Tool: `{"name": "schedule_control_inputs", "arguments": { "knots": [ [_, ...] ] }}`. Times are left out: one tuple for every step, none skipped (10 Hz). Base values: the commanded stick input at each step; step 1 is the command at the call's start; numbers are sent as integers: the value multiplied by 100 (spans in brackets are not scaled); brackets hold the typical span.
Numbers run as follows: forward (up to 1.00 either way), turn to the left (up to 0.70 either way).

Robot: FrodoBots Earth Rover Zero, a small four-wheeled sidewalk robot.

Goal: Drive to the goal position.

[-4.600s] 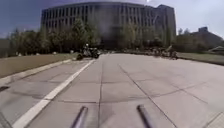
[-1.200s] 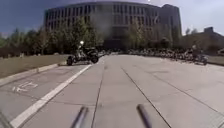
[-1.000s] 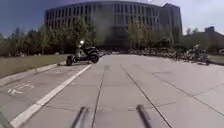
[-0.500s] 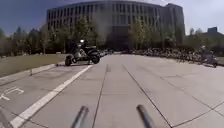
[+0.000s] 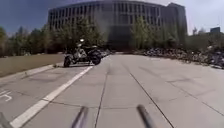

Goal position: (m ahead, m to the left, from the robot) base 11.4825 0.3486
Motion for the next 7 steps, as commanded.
{"name": "schedule_control_inputs", "arguments": {
  "knots": [
    [70, -13],
    [70, -28],
    [70, -19],
    [70, 0],
    [70, 0],
    [70, 0],
    [70, 0]
  ]
}}
